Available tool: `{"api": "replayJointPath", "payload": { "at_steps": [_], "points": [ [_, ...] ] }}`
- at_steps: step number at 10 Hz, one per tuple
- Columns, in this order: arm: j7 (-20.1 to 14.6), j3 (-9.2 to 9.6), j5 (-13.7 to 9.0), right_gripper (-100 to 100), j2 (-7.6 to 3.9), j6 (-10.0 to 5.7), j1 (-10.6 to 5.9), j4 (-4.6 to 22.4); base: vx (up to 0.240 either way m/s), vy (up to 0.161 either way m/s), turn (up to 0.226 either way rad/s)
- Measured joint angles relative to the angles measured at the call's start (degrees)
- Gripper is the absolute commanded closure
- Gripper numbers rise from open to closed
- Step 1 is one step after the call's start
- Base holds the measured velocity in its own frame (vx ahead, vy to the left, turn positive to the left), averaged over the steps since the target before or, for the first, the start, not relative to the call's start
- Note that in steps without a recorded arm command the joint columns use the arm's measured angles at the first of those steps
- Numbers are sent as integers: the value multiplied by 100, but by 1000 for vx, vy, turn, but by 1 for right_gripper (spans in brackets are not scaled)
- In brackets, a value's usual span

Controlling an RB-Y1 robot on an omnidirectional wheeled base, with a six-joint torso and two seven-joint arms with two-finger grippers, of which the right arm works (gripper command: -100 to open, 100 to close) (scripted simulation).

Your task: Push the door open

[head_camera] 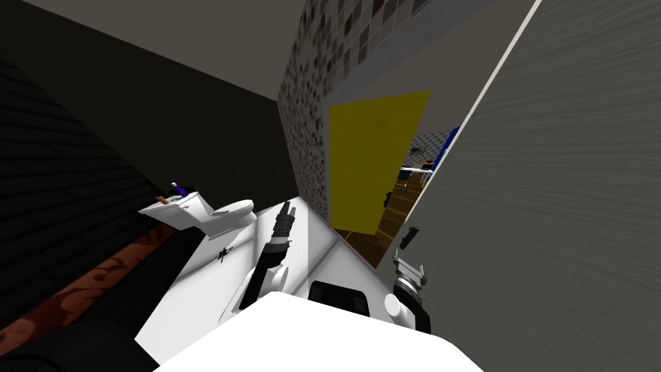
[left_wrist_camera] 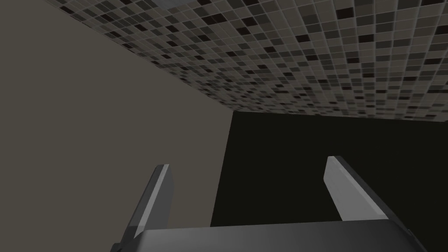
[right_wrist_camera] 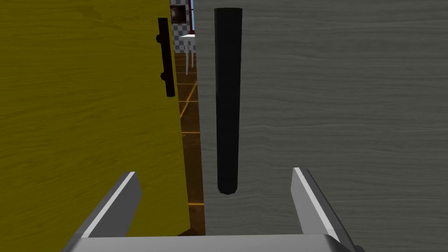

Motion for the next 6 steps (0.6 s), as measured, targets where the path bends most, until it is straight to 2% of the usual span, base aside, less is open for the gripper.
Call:
{"api": "replayJointPath", "payload": {
  "at_steps": [2, 3, 6],
  "points": [
    [-141, 10, -129, -100, 21, -63, -84, 251, 28, -78, 88],
    [-157, 10, -138, -100, 22, -69, -88, 264, 83, -68, 13],
    [-202, -6, -151, -100, -16, -97, -99, 325, 137, -124, 28]
  ]
}}
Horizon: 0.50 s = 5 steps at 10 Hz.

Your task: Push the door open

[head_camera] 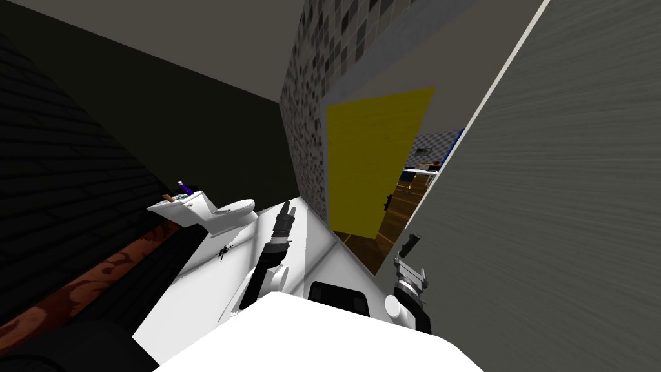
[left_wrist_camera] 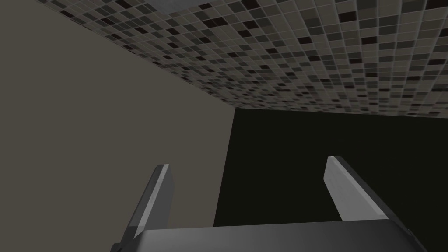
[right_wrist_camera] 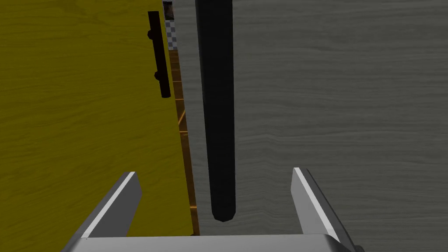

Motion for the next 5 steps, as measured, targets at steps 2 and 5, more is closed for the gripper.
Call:
{"api": "replayJointPath", "payload": {
  "at_steps": [2, 5],
  "points": [
    [-35, -13, -11, -100, -23, -18, -9, 43, 163, -117, 27],
    [-73, -38, -32, -100, -43, -28, -7, 72, 167, -124, 25]
  ]
}}
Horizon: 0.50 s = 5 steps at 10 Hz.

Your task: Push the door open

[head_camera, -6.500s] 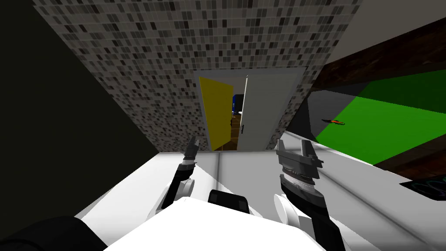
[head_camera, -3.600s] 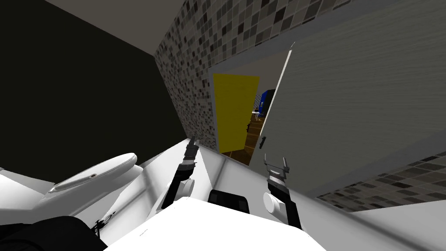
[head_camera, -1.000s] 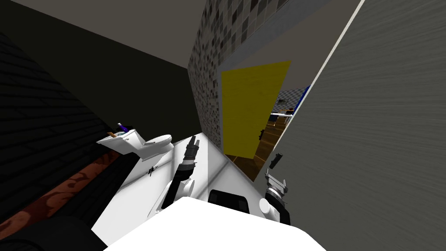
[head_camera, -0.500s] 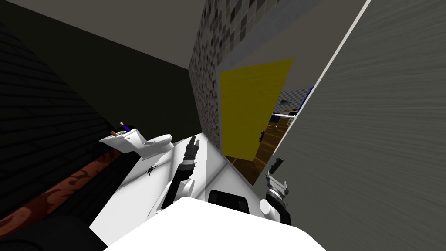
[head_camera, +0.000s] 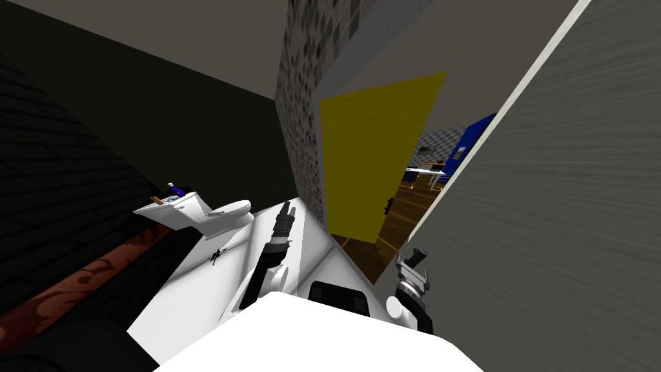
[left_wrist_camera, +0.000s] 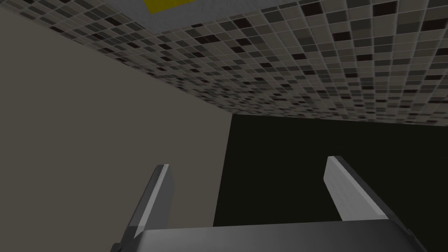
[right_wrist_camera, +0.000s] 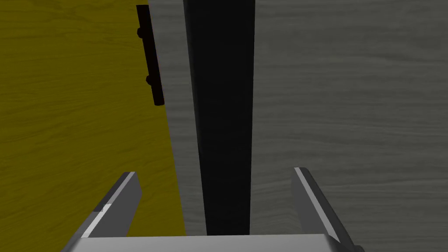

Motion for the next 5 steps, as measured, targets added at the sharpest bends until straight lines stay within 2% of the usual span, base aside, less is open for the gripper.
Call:
{"api": "replayJointPath", "payload": {
  "at_steps": [1, 2, 5],
  "points": [
    [-21, -5, -4, -100, -4, -11, 2, 18, 59, -64, 14],
    [-25, -6, -4, 100, -6, -14, 0, 18, -9, 10, -19],
    [-23, -15, -10, 100, -13, -6, 5, 23, -16, 14, 1]
  ]
}}
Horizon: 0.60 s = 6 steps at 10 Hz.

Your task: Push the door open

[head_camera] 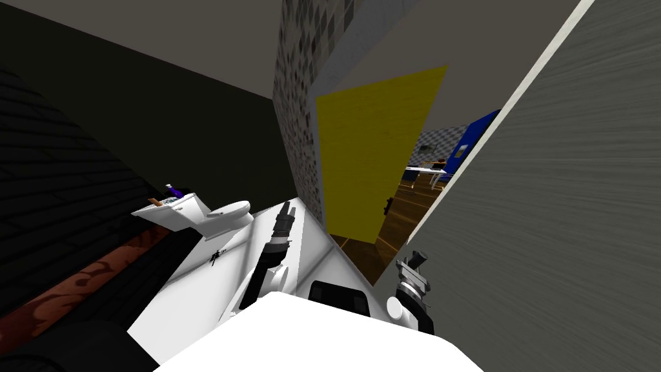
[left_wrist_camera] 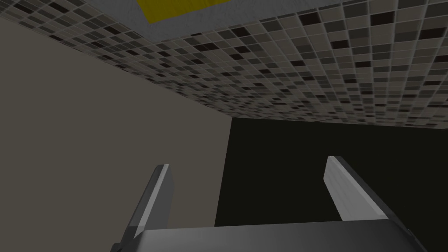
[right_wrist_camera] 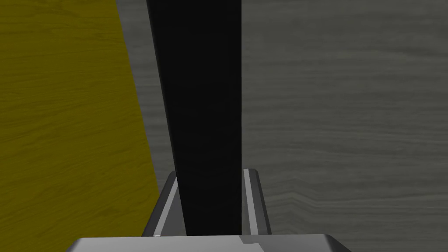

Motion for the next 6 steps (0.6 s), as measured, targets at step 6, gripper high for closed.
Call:
{"api": "replayJointPath", "payload": {
  "at_steps": [6],
  "points": [
    [47, -143, -111, 100, 24, -28, -12, 84, 95, -36, 0]
  ]
}}
